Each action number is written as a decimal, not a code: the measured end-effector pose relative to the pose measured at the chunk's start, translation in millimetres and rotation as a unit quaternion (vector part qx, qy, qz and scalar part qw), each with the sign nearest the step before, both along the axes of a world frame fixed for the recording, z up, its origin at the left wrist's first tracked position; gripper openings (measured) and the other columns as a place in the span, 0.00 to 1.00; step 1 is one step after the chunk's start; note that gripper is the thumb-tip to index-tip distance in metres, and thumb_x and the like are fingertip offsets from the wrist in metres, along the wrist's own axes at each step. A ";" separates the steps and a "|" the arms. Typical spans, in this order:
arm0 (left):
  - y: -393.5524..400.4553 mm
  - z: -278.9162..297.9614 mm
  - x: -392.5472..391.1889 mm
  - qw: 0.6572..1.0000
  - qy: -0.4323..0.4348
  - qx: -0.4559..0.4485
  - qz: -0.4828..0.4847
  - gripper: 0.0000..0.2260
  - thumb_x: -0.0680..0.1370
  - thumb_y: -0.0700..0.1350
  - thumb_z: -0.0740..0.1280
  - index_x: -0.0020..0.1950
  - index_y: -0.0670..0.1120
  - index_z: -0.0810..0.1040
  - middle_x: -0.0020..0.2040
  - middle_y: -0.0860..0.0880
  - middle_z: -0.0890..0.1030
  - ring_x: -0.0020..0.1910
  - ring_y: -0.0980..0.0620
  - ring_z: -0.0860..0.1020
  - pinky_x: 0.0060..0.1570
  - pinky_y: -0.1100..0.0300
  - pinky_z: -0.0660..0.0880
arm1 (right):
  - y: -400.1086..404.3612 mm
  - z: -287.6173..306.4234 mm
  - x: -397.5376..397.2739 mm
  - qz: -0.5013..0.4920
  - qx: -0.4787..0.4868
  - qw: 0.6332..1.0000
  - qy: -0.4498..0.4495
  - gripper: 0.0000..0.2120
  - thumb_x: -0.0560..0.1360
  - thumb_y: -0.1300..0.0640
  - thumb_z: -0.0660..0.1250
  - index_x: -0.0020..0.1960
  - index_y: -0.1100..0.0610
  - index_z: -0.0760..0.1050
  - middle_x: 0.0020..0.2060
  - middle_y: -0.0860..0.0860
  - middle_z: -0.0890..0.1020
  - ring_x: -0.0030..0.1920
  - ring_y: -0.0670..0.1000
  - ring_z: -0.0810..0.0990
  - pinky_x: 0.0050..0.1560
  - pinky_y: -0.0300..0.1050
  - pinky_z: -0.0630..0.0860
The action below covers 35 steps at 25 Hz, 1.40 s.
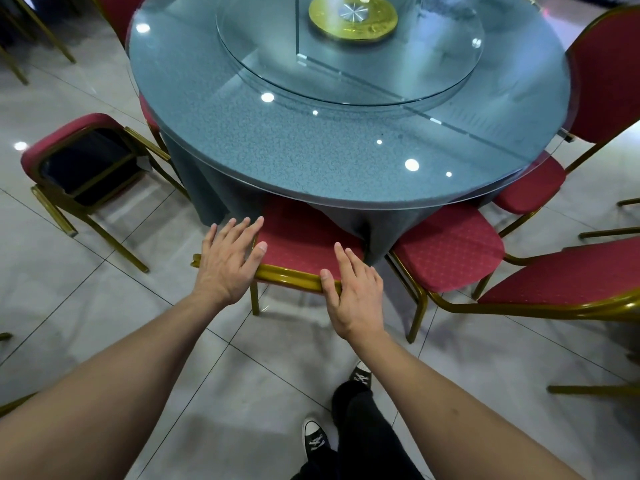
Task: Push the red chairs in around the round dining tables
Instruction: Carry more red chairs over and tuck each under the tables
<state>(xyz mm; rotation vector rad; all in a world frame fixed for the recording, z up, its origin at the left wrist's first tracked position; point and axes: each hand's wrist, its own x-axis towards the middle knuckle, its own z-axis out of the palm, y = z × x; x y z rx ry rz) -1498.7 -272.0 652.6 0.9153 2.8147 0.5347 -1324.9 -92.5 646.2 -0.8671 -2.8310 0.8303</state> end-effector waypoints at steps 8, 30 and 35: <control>-0.5 8.5 -1.3 0.999 -0.025 -0.039 0.004 0.33 0.79 0.68 0.35 0.82 0.59 0.53 0.82 0.49 0.59 0.82 0.49 0.52 0.79 0.44 0.43 | 4.7 3.4 -1.9 0.030 -0.008 0.999 -0.019 0.36 0.80 0.31 0.38 0.83 0.45 0.53 0.79 0.50 0.64 0.77 0.51 0.63 0.78 0.56 0.56; -49.3 106.7 -29.1 0.986 -0.004 -0.065 0.155 0.33 0.77 0.67 0.29 0.81 0.63 0.46 0.83 0.53 0.52 0.82 0.52 0.45 0.79 0.46 0.40 | -26.2 64.2 -125.2 0.182 0.051 0.982 -0.010 0.33 0.81 0.32 0.37 0.83 0.43 0.47 0.82 0.50 0.56 0.81 0.52 0.54 0.81 0.55 0.49; -103.5 120.1 -58.9 0.980 -0.022 -0.071 0.186 0.37 0.74 0.68 0.26 0.82 0.62 0.45 0.83 0.54 0.50 0.82 0.52 0.43 0.79 0.46 0.39 | -71.4 80.5 -180.2 0.207 0.056 0.977 -0.007 0.33 0.81 0.33 0.40 0.83 0.43 0.47 0.82 0.51 0.57 0.81 0.54 0.56 0.81 0.55 0.49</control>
